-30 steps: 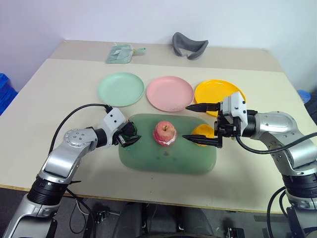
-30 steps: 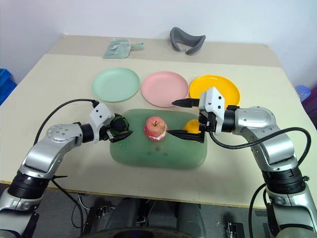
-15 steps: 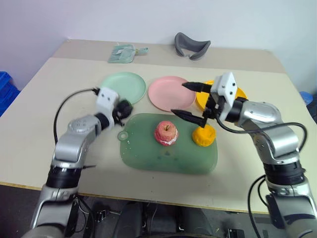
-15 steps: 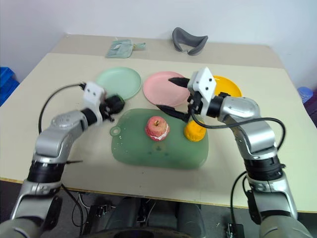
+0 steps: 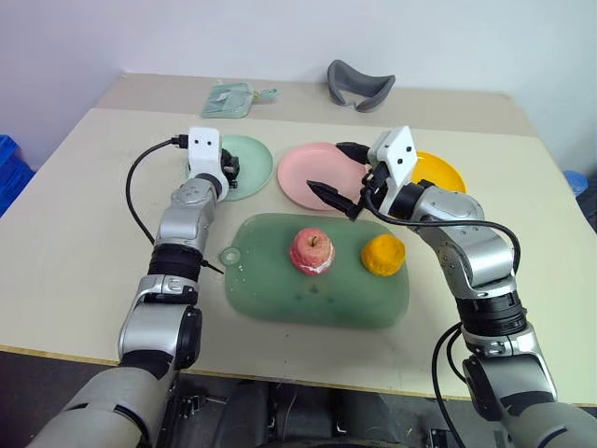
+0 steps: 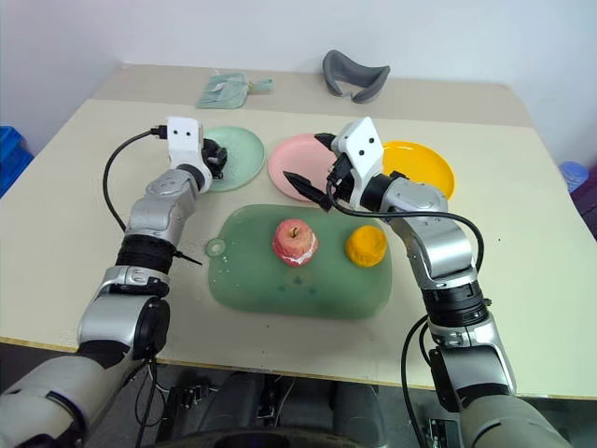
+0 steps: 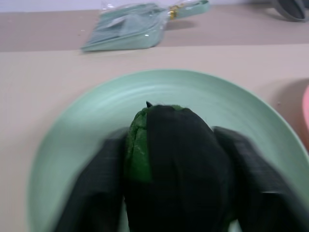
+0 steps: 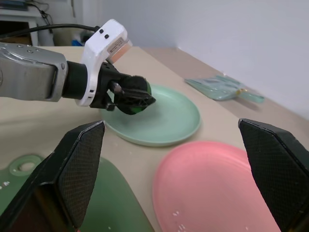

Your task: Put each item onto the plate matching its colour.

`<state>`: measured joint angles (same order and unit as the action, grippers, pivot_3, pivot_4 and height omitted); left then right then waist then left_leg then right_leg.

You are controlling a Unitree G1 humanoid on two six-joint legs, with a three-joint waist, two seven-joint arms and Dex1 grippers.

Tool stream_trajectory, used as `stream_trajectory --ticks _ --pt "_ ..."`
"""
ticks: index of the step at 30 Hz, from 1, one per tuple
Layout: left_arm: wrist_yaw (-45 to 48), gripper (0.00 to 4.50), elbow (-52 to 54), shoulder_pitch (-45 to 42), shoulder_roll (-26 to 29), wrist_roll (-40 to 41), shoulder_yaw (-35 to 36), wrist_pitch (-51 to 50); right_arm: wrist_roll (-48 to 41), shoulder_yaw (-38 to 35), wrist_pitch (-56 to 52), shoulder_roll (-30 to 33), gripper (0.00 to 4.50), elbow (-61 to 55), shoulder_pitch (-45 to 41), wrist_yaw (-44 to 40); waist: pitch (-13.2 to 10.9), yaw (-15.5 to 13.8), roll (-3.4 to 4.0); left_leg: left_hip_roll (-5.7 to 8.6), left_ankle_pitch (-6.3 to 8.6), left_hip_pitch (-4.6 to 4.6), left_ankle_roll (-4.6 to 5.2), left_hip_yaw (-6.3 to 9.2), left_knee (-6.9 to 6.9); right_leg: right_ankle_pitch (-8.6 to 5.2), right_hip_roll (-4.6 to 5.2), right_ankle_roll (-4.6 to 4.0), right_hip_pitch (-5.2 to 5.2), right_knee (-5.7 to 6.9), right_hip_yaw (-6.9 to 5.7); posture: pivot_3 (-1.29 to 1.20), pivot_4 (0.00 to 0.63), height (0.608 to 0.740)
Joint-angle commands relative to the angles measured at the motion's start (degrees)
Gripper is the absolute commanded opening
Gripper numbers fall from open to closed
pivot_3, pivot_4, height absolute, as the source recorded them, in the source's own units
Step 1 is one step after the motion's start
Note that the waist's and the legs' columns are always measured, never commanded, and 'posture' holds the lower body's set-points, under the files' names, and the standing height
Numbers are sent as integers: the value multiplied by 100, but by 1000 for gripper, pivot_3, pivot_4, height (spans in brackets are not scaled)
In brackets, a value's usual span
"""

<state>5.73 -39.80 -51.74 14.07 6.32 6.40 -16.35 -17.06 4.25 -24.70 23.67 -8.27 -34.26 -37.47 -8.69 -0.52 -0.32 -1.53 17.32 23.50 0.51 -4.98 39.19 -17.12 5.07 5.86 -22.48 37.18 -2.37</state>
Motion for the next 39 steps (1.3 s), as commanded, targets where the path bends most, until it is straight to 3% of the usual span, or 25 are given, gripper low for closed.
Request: stream_trajectory --ticks 1,5,10,15,17,25,30,39 --pt "167 4447 87 -194 18 85 113 303 -13 -125 51 60 4500 -334 64 37 0 3 0 0 -1 0 -1 0 -1 0 -1 0 -1 0 0 0 150 740" --pt "456 4447 738 88 127 92 13 280 -71 -209 -75 244 4500 -627 340 -18 0 -2 0 0 -1 0 -2 -1 0 0 0 1 1 -1 0 0 150 740" --pt "1550 4447 2290 781 308 534 -118 58 -244 -320 -344 468 4500 -1060 694 -83 0 12 0 -4 -2 0 -4 -1 -2 0 -2 1 0 -1 0 0 150 740" --pt "3549 4447 4190 1532 754 1899 -489 -935 -494 -535 -654 699 4500 -1531 1079 -128 0 3 1 -5 -4 0 -7 1 -1 0 -3 1 1 -4 1 0 150 740" --pt "3994 4447 4519 1670 966 2088 -689 -1239 -592 -686 -722 897 4500 -1769 1347 -209 0 -15 0 -5 -4 0 -7 4 1 0 -2 1 4 -6 1 0 150 740" --pt "5127 4447 4183 1425 1313 1726 -1724 -1348 -1591 -2450 -1019 2086 4500 -3019 3666 -1156 0 -27 0 3 0 -3 1 13 3 -2 -3 3 16 -15 4 0 150 740" --pt "5547 4447 3812 1207 1303 1378 -2183 -1151 -1859 -3086 -1095 2078 4500 -3446 4640 -1108 0 -10 0 -5 1 -11 2 11 -1 -2 -15 1 14 -13 15 0 150 740" --pt "5968 4447 3437 948 1302 837 -2667 -994 -1965 -3279 -997 1892 4500 -3859 5272 -777 0 -27 -1 0 3 -8 6 12 3 -3 -12 2 15 -13 21 0 150 740"
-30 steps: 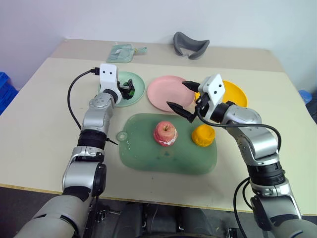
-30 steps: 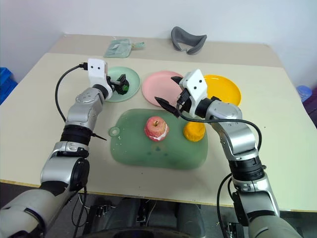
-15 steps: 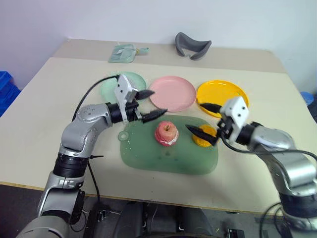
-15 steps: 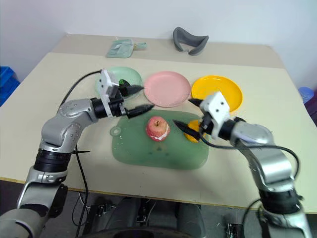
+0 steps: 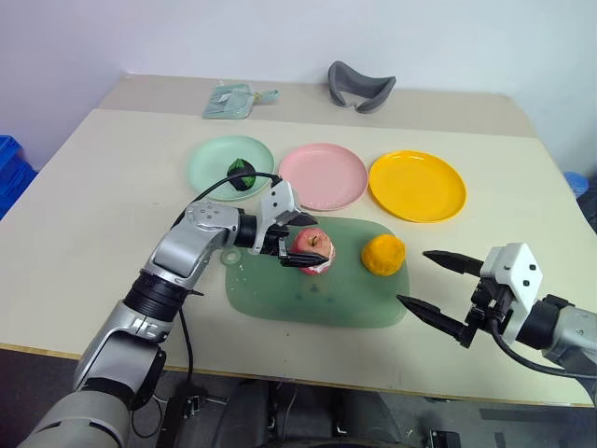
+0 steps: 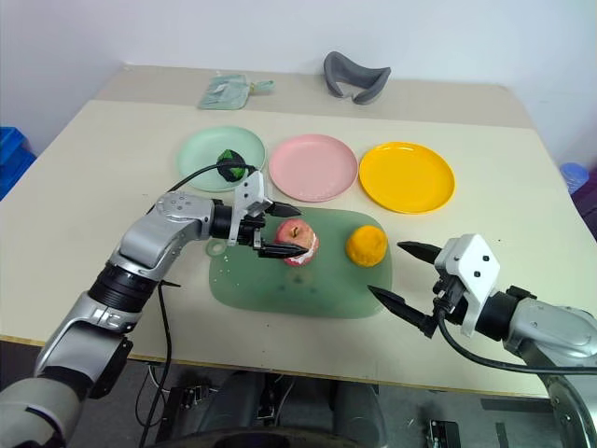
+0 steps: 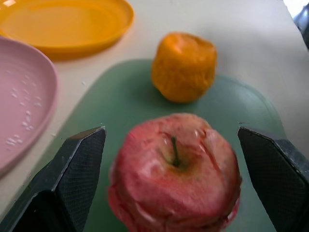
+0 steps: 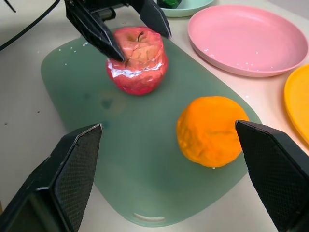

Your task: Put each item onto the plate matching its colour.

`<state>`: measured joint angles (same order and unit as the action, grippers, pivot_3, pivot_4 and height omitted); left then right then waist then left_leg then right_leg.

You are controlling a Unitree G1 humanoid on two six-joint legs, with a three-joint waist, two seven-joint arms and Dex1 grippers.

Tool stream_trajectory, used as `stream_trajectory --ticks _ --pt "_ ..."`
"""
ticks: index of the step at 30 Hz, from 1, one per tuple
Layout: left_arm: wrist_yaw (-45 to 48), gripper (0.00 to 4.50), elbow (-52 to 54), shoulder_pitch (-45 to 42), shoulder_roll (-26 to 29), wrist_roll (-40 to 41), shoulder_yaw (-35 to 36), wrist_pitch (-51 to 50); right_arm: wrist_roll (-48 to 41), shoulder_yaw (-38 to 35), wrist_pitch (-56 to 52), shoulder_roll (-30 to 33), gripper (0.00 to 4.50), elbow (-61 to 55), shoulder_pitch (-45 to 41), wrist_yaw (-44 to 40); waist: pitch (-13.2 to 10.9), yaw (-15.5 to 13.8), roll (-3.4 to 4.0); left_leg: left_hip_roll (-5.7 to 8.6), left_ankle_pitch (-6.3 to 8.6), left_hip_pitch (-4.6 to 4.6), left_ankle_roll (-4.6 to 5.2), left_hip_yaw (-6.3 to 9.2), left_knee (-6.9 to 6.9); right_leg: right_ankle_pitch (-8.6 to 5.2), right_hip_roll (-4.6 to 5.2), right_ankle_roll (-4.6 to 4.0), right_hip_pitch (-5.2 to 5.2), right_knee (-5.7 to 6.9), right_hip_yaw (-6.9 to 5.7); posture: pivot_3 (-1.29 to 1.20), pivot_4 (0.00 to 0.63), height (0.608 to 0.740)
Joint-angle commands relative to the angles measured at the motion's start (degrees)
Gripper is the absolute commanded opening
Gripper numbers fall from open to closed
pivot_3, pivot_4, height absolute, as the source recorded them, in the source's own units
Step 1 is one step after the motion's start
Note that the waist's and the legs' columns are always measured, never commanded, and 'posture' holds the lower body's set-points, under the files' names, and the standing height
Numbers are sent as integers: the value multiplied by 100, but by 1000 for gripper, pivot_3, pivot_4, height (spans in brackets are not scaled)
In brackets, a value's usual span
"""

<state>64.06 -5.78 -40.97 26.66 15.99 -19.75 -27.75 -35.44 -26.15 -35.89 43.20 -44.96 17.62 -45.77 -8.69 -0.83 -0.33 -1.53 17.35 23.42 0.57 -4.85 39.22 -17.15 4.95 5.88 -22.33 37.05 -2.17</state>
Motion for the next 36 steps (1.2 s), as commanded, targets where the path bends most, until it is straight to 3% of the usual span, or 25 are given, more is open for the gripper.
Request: stream_trajectory --ticks 1,3,7,12,15,21,25,29,30,32,36 --pt "187 4447 9 -132 57 -170 -72 166 -126 -250 148 -67 4500 -204 124 71 0 5 0 0 1 0 2 0 0 0 0 0 -1 0 1 0 150 740" --pt "179 4212 -132 -166 26 -305 -96 252 -130 -266 196 -82 4500 -217 186 99 0 5 0 -1 1 -1 3 0 0 0 -2 0 -1 0 2 0 150 740" --pt "7 2868 -303 -242 -102 -427 10 358 -134 -293 285 -101 4500 -212 289 143 0 -3 0 0 8 -1 15 1 1 -1 0 0 0 0 2 0 150 740" --pt "-400 2868 -617 -434 -278 -581 142 388 -149 -274 335 -85 4500 -200 289 228 0 0 0 0 14 -1 24 1 1 -1 -1 1 -1 1 2 0 150 740" --pt "-1062 2868 -1141 -872 -709 -526 520 233 -161 -258 313 -70 4500 -155 158 342 -4 -10 -7 2 14 0 25 1 3 -1 0 1 0 1 2 0 150 740" --pt "-3135 2868 -4055 -2509 -1732 -945 1177 985 17 71 316 -9 4500 126 -363 545 -21 -4 -36 10 17 5 30 7 8 -3 0 7 -2 2 1 0 150 740" --pt "-3745 2868 -5573 -3121 -2159 -1193 1338 1732 148 325 332 22 4500 374 -717 585 -23 4 -38 27 12 5 22 5 -1 -8 4 15 -6 2 0 0 150 740" --pt "-4048 2868 -6399 -3303 -2356 -1510 1306 2201 301 614 378 37 4500 618 -1077 596 -26 14 -44 29 4 7 9 2 -2 -8 4 15 -12 3 0 0 150 740" --pt "-4052 3727 -6516 -3308 -2390 -1516 1348 2235 340 694 388 46 4500 689 -1183 591 -28 10 -47 28 4 7 8 1 -2 -8 4 15 -14 4 0 0 150 740" --pt "-4034 4468 -6638 -3333 -2416 -1528 1425 2302 398 783 406 56 4500 771 -1307 573 -28 7 -47 27 3 7 6 1 0 -8 5 15 -13 7 -1 0 150 740" --pt "-3979 4468 -6633 -3396 -2397 -1432 1660 2432 482 936 426 28 4500 894 -1527 609 -30 -2 -50 27 3 7 6 1 1 -8 10 15 -12 7 -1 0 150 740"
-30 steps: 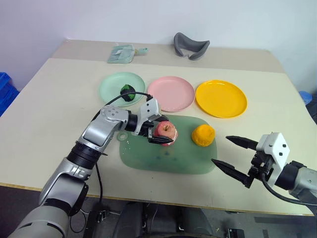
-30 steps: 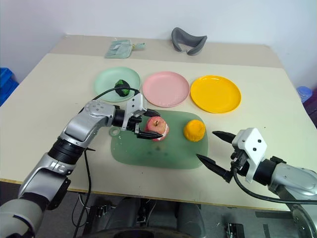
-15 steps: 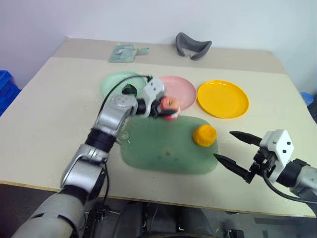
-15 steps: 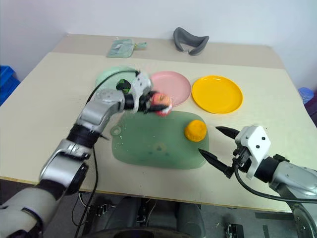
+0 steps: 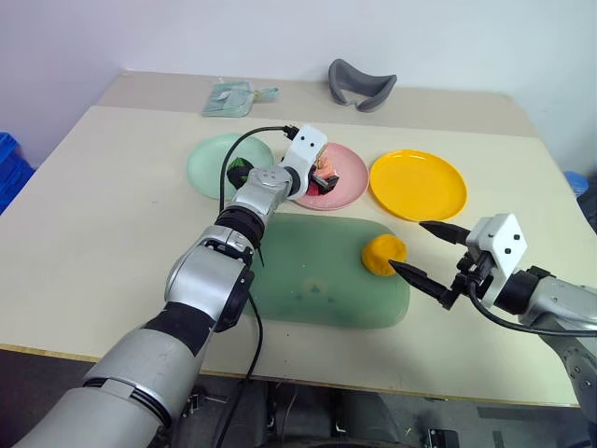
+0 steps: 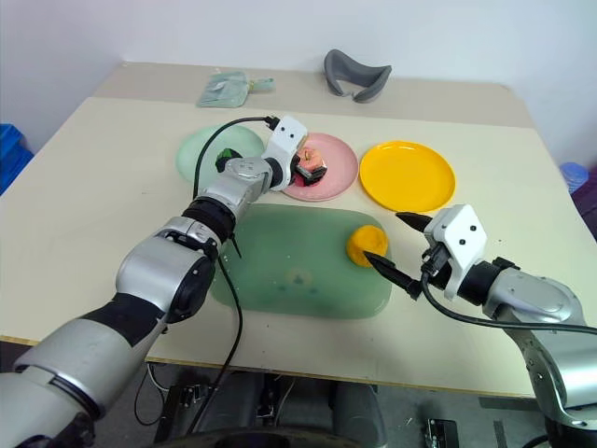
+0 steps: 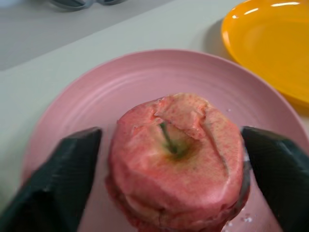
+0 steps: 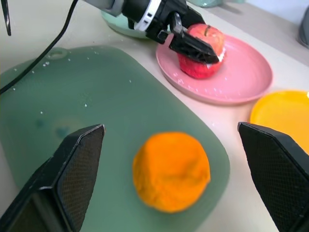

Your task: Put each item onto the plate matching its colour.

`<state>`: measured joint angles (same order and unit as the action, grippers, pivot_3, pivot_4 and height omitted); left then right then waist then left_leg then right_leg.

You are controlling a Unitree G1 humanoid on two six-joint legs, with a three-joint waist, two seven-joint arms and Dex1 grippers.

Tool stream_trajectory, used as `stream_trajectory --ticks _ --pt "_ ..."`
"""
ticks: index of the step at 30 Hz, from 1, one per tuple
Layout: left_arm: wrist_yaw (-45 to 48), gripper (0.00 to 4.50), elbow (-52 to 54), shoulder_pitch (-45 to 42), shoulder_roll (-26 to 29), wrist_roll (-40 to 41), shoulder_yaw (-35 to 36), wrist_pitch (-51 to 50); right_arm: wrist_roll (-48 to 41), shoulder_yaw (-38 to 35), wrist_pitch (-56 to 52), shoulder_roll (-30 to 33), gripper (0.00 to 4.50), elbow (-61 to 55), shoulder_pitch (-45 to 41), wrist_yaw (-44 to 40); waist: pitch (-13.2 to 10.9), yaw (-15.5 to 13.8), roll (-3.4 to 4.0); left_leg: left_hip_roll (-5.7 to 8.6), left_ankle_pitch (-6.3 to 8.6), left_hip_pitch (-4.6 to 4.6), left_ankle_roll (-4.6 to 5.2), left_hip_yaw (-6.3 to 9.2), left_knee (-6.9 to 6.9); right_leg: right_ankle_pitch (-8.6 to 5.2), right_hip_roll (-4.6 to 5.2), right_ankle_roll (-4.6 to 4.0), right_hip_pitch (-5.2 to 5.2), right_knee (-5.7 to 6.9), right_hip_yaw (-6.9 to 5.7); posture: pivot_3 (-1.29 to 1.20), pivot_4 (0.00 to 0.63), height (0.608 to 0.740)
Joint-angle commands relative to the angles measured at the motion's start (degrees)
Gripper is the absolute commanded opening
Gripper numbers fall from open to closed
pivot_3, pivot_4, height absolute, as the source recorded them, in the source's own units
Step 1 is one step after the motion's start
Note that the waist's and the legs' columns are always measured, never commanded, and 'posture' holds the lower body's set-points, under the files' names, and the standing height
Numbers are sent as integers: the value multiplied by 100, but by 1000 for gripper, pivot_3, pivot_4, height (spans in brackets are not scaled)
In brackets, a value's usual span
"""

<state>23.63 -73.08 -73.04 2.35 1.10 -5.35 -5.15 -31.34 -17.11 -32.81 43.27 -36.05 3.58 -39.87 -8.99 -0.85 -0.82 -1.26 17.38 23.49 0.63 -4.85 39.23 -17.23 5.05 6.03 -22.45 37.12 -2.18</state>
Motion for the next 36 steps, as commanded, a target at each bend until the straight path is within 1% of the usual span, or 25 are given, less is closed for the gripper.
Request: stream_trajectory --ticks 1,3,5,9,11,13,14,17,20,23,27,29,33,34,35,36 --pt "135 4468 166 -173 76 88 285 239 134 107 142 1 4500 46 -178 51 -1 2 -1 0 0 0 0 0 0 0 0 0 0 0 0 0 150 740" --pt "541 4468 468 -58 202 223 420 285 298 288 186 -42 4500 145 -272 125 0 10 -1 0 -1 0 -1 -1 1 0 0 0 -1 1 0 0 150 740" --pt "1122 4468 1145 272 376 410 498 286 443 462 245 -74 4500 273 -350 164 0 18 0 0 -2 1 -4 -2 -1 0 -2 0 -4 3 0 0 150 740" --pt "1963 4468 3209 1464 807 646 376 -104 641 696 366 -126 4500 569 -507 148 4 61 9 -21 -7 -3 -12 -7 -5 0 -5 -1 -6 3 1 0 150 740" --pt "2480 4468 4429 2395 1197 897 385 -198 665 865 491 -146 4500 737 -605 -23 4 67 11 -23 -9 -4 -15 -6 -4 0 -6 -1 -5 5 1 0 150 740" --pt "2865 4468 5343 3116 1577 1093 396 -386 705 1033 622 -163 4500 907 -698 -183 4 99 11 -26 -9 -5 -16 -6 -4 0 -6 -1 -3 5 3 0 150 740" --pt "3211 4468 5789 3430 1816 1257 352 -550 734 1112 684 -181 4500 1013 -755 -243 4 104 10 -26 -9 -5 -16 -4 -3 0 -6 -1 -3 6 2 0 150 740" --pt "3962 4468 6969 4202 2353 1994 465 -1087 804 1297 822 -237 4500 1341 -907 -410 4 62 11 -27 -9 -4 -16 -2 1 0 -5 -1 1 6 2 0 150 740" --pt "4438 4468 7762 4756 2882 2565 677 -1494 877 1439 938 -247 4500 1667 -968 -592 4 5 11 -22 -7 -5 -13 4 9 0 1 -1 12 5 0 0 150 740" --pt "4808 4468 8350 5240 3409 3082 919 -1808 975 1552 1122 -264 4500 2061 -1052 -771 4 31 11 -23 -5 -7 -10 4 8 0 1 -2 12 5 1 0 150 740" --pt "5288 4468 8598 5707 4006 3112 916 -1699 1146 1657 1392 -333 4500 2634 -1237 -879 5 38 13 -26 -5 -13 -10 3 5 -1 -2 -3 15 6 1 0 150 740" --pt "5393 4468 8619 5786 4136 3129 870 -1683 1168 1657 1447 -380 4500 2849 -1306 -901 5 11 12 -24 -5 -13 -9 2 5 -1 -1 -3 15 6 2 0 150 740" --pt "5423 4468 8642 5784 4165 3188 856 -1693 1210 1648 1502 -427 4500 3131 -1386 -973 4 21 13 -22 -4 -12 -8 0 5 -1 1 -3 13 6 3 0 150 740" --pt "5421 4500 8657 5784 4164 3192 854 -1691 1222 1641 1519 -441 3961 3164 -1390 -976 4 27 14 -23 -4 -12 -8 -1 5 -1 0 -3 12 6 5 0 150 740" --pt "5402 4500 8678 5778 4153 3201 853 -1700 1241 1633 1547 -452 3719 3170 -1389 -964 4 30 14 -24 -4 -12 -8 -1 5 -1 -1 -3 11 7 5 0 150 740" --pt "5376 4500 8694 5775 4139 3207 858 -1704 1248 1623 1565 -466 3265 3151 -1389 -946 3 31 14 -25 -4 -12 -8 -1 5 -1 -2 -3 9 9 5 0 150 740"
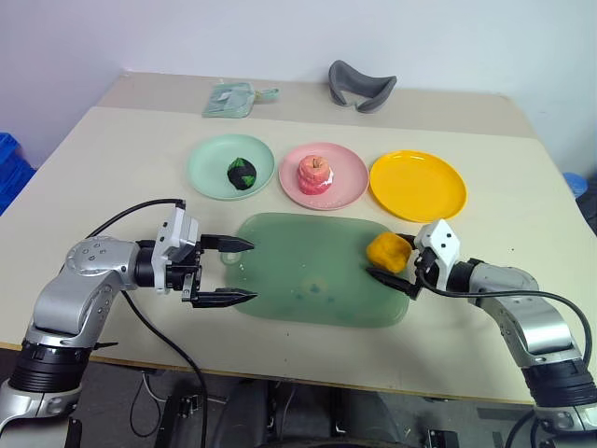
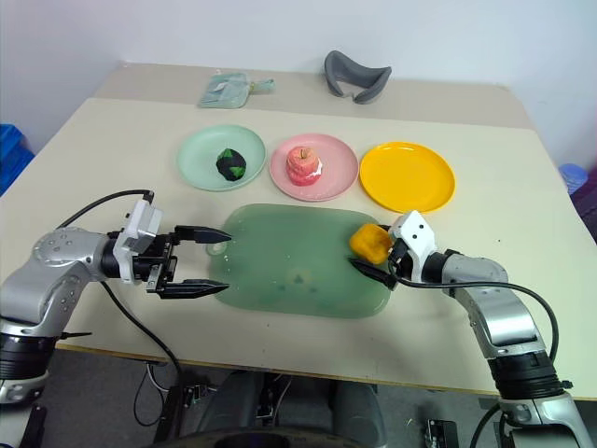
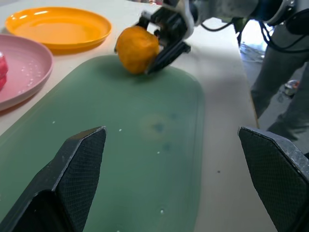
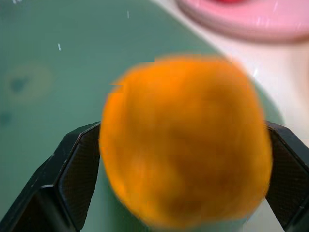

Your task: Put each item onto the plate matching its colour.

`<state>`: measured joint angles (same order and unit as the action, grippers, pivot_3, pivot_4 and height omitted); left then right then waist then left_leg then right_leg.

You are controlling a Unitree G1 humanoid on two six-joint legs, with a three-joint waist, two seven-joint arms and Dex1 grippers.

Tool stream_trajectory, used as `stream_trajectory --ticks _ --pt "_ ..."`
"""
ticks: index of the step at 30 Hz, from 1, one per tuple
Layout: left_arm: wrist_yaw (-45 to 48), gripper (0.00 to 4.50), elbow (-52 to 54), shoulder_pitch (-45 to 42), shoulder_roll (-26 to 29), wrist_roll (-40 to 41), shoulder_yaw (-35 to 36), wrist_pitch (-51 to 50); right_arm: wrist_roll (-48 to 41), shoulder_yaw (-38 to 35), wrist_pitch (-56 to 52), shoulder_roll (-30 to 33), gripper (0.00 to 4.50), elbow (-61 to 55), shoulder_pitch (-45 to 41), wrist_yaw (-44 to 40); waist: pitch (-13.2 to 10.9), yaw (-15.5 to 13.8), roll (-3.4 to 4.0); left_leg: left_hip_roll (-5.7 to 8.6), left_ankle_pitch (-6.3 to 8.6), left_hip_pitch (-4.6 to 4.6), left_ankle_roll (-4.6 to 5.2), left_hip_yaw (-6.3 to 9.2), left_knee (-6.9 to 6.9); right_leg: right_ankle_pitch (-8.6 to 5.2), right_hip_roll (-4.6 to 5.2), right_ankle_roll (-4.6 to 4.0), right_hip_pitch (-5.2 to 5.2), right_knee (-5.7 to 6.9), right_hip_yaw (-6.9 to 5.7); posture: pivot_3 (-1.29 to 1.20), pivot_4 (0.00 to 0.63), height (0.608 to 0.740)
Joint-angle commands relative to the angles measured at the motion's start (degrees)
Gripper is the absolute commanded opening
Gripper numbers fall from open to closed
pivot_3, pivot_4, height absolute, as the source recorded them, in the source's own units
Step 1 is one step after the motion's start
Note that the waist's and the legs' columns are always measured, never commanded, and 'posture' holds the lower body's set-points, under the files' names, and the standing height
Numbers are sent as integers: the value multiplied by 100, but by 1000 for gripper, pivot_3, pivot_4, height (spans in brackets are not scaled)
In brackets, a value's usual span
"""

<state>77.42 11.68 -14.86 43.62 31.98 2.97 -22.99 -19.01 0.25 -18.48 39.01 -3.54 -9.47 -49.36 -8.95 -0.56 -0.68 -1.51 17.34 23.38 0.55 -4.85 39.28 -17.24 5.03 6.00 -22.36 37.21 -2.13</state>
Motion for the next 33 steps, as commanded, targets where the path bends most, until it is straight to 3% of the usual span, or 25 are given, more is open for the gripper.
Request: stream_trajectory --ticks 1,2,7,11,17,24,28,33 --pt "-27 4500 230 -44 2 125 31 70 5 -134 135 -61 2850 -142 -90 30 0 3 0 -1 0 0 0 0 0 0 0 0 0 0 0 0 150 740" --pt "-60 4500 240 -45 -10 123 37 67 -24 -182 106 -105 2674 -195 -128 107 0 3 0 -1 0 0 0 0 -1 0 0 0 0 0 0 0 150 740" --pt "-696 4500 339 -211 -313 268 120 -198 -184 -437 -11 -276 2674 -155 -697 384 -2 5 4 -1 0 1 0 -3 -1 0 1 0 -4 1 5 0 150 740" --pt "-1107 4500 602 -318 -446 334 66 -442 -5 -513 141 -453 2674 717 -1705 692 -3 24 4 -1 0 1 0 -3 0 0 1 0 -3 2 6 0 150 740" --pt "-1945 4500 873 -741 -735 260 -81 -785 767 -334 1219 -824 2674 4199 -3728 1097 -3 32 5 0 -1 1 -1 -5 -2 0 0 0 -3 1 6 0 150 740" --pt "-2400 4500 1036 -764 -898 219 -148 -838 1464 -232 2398 -1126 2674 7189 -4778 1447 -4 153 6 1 -2 3 -4 -6 -15 0 0 0 -6 1 5 0 150 740" --pt "-2490 4500 1139 -668 -890 276 -152 -872 1730 -241 2594 -1105 4479 7705 -4914 1835 -7 186 12 -2 -4 3 -7 -9 -13 0 0 0 -7 0 6 0 150 740" --pt "-2540 4500 1291 -431 -863 479 -31 -972 1647 -438 2992 -863 4479 7513 -4956 1500 -11 178 19 -2 -7 1 -12 -9 -12 0 1 0 -6 0 7 0 150 740"
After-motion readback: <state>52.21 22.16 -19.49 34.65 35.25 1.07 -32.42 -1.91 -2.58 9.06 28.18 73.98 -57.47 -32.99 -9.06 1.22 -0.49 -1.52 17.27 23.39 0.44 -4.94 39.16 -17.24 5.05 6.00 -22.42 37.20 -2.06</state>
